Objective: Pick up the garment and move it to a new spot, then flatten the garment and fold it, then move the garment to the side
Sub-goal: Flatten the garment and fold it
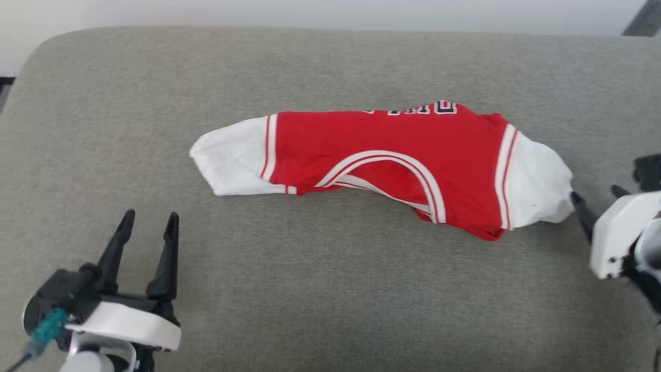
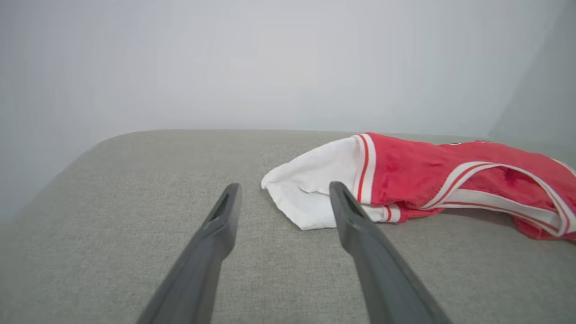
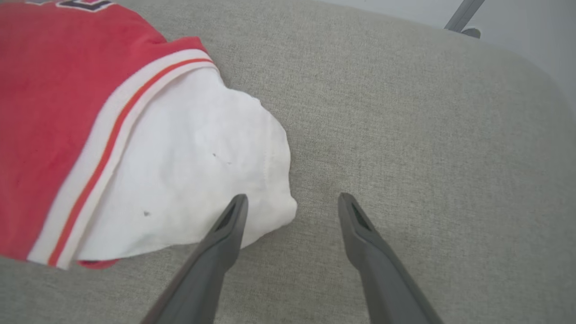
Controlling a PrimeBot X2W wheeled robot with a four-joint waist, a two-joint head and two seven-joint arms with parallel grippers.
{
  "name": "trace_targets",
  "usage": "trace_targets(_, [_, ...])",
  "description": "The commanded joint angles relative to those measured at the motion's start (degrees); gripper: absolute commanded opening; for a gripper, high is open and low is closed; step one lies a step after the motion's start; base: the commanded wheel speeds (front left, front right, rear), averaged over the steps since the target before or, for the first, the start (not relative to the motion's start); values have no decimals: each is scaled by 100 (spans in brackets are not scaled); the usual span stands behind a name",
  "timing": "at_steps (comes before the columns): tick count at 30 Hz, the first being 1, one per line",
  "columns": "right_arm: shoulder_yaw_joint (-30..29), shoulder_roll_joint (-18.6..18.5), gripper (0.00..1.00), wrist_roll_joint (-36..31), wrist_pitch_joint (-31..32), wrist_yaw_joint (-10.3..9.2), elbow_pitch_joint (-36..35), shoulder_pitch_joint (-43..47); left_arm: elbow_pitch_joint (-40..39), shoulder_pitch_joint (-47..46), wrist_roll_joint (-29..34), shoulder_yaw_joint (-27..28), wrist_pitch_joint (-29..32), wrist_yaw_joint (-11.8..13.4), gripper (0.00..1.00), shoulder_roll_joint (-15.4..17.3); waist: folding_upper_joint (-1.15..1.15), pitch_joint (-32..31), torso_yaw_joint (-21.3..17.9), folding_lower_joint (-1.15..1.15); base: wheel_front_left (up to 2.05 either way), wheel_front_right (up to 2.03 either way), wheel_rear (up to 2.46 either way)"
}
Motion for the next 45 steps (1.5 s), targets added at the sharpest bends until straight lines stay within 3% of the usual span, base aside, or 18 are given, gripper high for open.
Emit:
trace_targets(1, [-89,-78,100,108,348,0,-23,-88,-63,125,186,147,-29,-78,100,-129,0,29,134,0,0,0,0])
trace_targets(3, [-202,-123,100,266,895,0,-9,-169,-117,231,320,357,-29,-195,100,-365,0,72,213,0,0,0,0])
trace_targets(8, [-257,-168,100,444,1548,0,142,-352,-27,288,518,696,-29,-434,100,-686,0,209,389,0,0,0,0])
trace_targets(12, [-252,-143,100,444,1724,0,319,-415,9,214,573,868,-29,-503,100,-821,0,276,475,0,0,0,0])
trace_targets(13, [-220,-162,73,399,1774,0,347,-411,5,208,585,896,-30,-503,100,-842,0,283,487,0,0,0,0])
trace_targets(15, [-221,-185,7,372,1797,0,389,-404,-26,202,581,881,-30,-510,100,-851,0,295,499,0,0,0,0])
trace_targets(16, [-271,-169,0,357,1764,0,411,-414,-41,198,565,860,-30,-511,100,-843,0,297,500,0,0,0,0])
trace_targets(28, [-1366,-232,0,-173,1156,-1,259,-587,-157,197,467,819,-30,-510,100,-759,0,301,369,0,0,0,0])
trace_targets(37, [-1994,28,0,-989,838,-1,249,-588,-181,157,417,792,-30,-510,100,-663,0,355,314,0,0,0,0])
trace_targets(42, [-1998,234,0,-987,683,-1,336,-604,-174,175,408,812,-30,-510,100,-604,0,304,284,0,0,0,0])
trace_targets(43, [-2000,286,18,-949,616,-1,357,-610,-180,185,426,788,-30,-509,100,-587,0,285,271,0,0,0,0])
trace_targets(44, [-2018,333,50,-934,542,-1,367,-617,-194,192,453,756,-30,-504,100,-558,0,268,258,0,0,0,0])
trace_targets(45, [-2038,347,100,-927,459,-1,364,-609,-203,193,479,720,-30,-504,100,-519,0,247,244,0,0,0,0])
